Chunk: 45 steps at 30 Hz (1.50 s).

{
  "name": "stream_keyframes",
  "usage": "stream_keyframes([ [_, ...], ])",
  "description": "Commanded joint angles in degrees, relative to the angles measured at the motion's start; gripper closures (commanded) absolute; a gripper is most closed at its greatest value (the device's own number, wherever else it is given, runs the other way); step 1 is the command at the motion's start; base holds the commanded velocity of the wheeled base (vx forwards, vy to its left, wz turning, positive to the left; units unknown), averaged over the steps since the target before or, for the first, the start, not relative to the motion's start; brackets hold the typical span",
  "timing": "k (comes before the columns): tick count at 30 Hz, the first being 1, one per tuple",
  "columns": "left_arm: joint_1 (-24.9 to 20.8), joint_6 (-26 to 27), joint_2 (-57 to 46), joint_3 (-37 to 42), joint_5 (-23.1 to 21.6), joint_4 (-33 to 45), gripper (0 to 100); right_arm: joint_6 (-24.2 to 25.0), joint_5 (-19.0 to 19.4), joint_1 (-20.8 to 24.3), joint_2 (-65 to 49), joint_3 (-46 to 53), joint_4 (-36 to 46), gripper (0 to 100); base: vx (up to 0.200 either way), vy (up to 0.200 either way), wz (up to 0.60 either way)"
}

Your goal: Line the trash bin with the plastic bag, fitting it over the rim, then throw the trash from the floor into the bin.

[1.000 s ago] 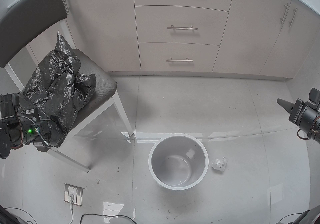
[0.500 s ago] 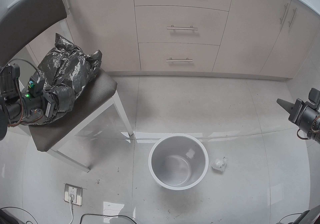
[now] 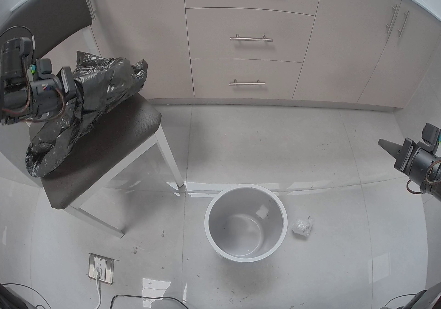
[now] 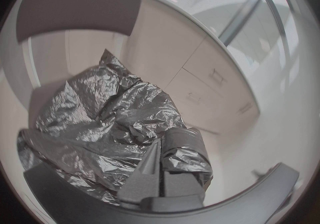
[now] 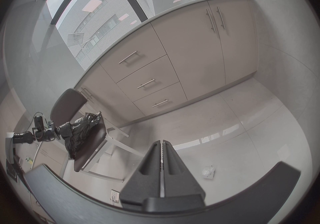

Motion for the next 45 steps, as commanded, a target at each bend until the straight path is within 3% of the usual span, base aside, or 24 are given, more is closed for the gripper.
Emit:
stream_keyframes([
  [1,-10.5,-62.9,9.7,-33.8,-19.5,22.7,100,0.4,0.0,0.6,2.2,0.4,-0.1,100,0.0,0.0,0.0],
  [6,-19.4,-64.1,9.2,-30.2,-19.9,14.4,100,-0.4,0.1,1.9,3.2,1.4,0.0,100,0.0,0.0,0.0],
  [8,-20.7,-64.1,9.0,-29.5,-19.9,13.3,100,-0.6,0.1,2.3,3.5,1.6,0.0,100,0.0,0.0,0.0],
  [11,-26.1,-64.1,8.9,-28.3,-19.2,8.5,100,-0.9,-0.1,5.7,5.3,1.6,-0.1,100,0.0,0.0,0.0],
  [19,-31.3,-64.3,7.8,-26.4,-18.9,6.9,100,-3.6,-2.0,13.8,14.0,-1.3,-4.5,100,0.0,0.0,0.0],
  [24,-31.2,-64.3,8.0,-24.7,-17.0,6.4,100,-4.0,-5.9,18.9,18.3,-5.0,-5.1,100,0.0,0.0,0.0],
  [31,-30.4,-64.0,7.9,-19.9,-12.3,1.2,100,-4.1,-6.5,22.5,21.0,-7.6,-5.1,100,0.0,0.0,0.0],
  [35,-29.3,-64.3,7.9,-17.4,-8.5,-5.8,100,-4.3,-8.8,26.1,21.4,-7.0,-5.0,100,0.0,0.0,0.0],
  [37,-29.3,-64.3,7.9,-17.4,-8.5,-5.8,100,-4.3,-8.8,26.1,21.4,-7.0,-5.0,100,0.0,0.0,0.0],
  [38,-28.3,-64.3,7.2,-16.4,-7.3,-7.1,100,-4.4,-9.1,28.8,21.3,-5.9,-5.1,100,0.0,0.0,0.0],
  [45,-27.5,-62.7,7.9,-16.5,-1.2,-7.1,100,-5.7,-9.6,32.7,21.5,-5.7,-5.1,100,0.0,0.0,0.0],
])
